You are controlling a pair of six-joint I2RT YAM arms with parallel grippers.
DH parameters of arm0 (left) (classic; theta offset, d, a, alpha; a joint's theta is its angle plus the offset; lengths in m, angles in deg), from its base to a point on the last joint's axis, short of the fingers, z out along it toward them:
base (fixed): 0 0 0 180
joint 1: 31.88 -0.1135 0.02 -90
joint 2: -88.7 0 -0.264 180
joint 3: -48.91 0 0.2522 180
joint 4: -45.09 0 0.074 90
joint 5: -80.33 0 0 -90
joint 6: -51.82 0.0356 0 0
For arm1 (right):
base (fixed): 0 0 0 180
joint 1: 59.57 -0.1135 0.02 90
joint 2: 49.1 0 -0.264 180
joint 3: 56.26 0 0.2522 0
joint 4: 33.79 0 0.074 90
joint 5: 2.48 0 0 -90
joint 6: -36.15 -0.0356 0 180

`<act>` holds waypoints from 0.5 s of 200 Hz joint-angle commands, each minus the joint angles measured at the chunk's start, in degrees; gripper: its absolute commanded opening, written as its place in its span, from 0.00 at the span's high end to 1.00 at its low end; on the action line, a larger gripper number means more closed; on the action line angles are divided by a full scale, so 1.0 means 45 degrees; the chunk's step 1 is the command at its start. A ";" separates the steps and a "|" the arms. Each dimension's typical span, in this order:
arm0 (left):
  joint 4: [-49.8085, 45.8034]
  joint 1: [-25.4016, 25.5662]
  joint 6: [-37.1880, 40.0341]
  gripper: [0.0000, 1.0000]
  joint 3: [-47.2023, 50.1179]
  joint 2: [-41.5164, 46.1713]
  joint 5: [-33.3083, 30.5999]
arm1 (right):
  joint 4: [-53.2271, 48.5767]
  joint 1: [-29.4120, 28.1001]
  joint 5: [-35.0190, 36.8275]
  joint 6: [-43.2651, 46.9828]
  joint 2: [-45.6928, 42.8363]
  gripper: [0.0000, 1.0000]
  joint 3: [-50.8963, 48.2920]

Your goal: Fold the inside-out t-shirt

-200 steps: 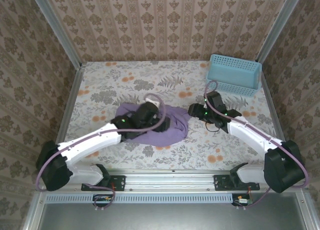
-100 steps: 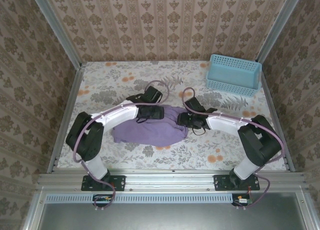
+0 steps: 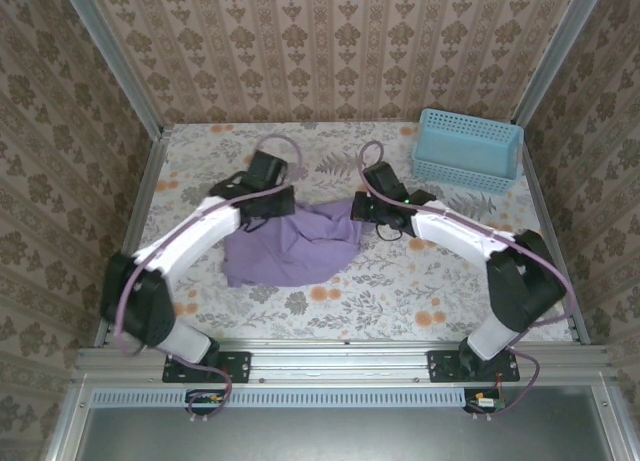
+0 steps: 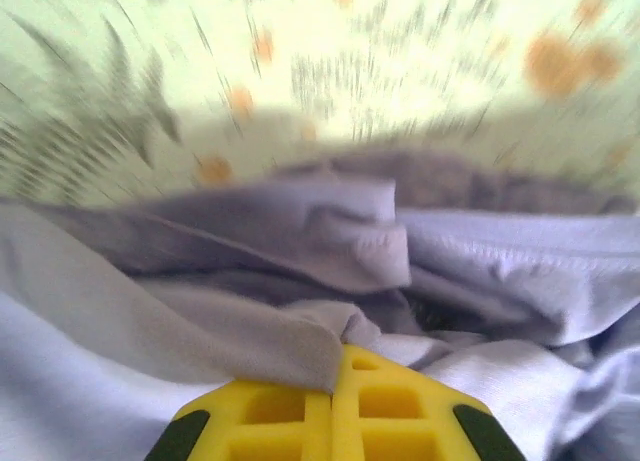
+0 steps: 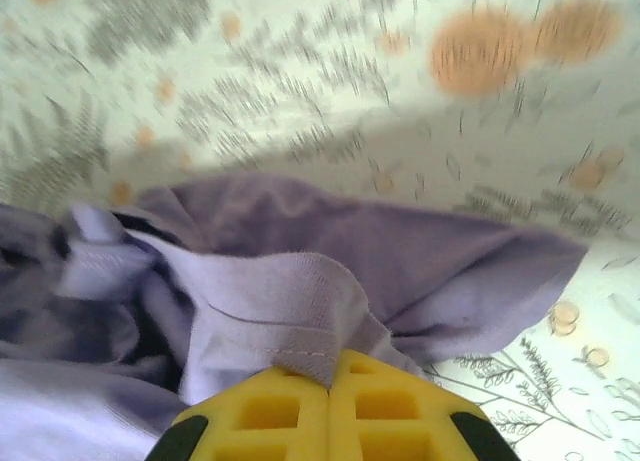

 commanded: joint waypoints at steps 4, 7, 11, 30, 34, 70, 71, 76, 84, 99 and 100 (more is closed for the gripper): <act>0.0797 0.0169 0.0690 1.00 0.1050 0.3456 -0.0187 | -0.0078 0.0039 0.0933 0.0209 -0.2515 1.00 -0.0490; 0.0872 0.0202 0.0641 1.00 0.1337 0.3808 -0.0101 | 0.0027 0.0039 0.0950 0.0133 -0.2732 1.00 -0.0747; 0.0986 0.0257 0.0549 1.00 0.1741 0.4223 0.0029 | 0.0140 0.0039 0.0949 0.0041 -0.3023 1.00 -0.1094; 0.1201 0.0587 -0.0182 1.00 0.4057 0.5892 0.0551 | 0.0784 -0.0030 0.0765 -0.0501 -0.4169 1.00 -0.2979; 0.1135 0.0674 -0.0397 1.00 0.4559 0.6133 0.0645 | 0.0897 -0.0038 0.0724 -0.0662 -0.4364 1.00 -0.3425; 0.1111 0.1035 -0.2139 1.00 0.8475 0.6829 0.1190 | 0.1912 -0.0234 0.0366 -0.1850 -0.5413 1.00 -0.6918; 0.1132 0.1035 -0.2157 1.00 0.8534 0.6803 0.1215 | 0.1927 -0.0234 0.0377 -0.1872 -0.5427 1.00 -0.6992; 0.1216 0.1035 -0.2255 1.00 0.8799 0.6661 0.1300 | 0.1984 -0.0234 0.0370 -0.1958 -0.5469 1.00 -0.7299; 0.1338 0.1043 -0.2333 1.00 0.9010 0.6440 0.1393 | 0.2087 -0.0234 0.0289 -0.2039 -0.5499 1.00 -0.7660; 0.1533 0.1055 -0.2252 1.00 0.8810 0.5971 0.1511 | 0.2206 -0.0254 -0.0074 -0.2073 -0.5500 1.00 -0.7789; 0.1539 0.1065 -0.2243 1.00 0.8780 0.5944 0.1512 | 0.2201 -0.0254 -0.0107 -0.2062 -0.5490 1.00 -0.7768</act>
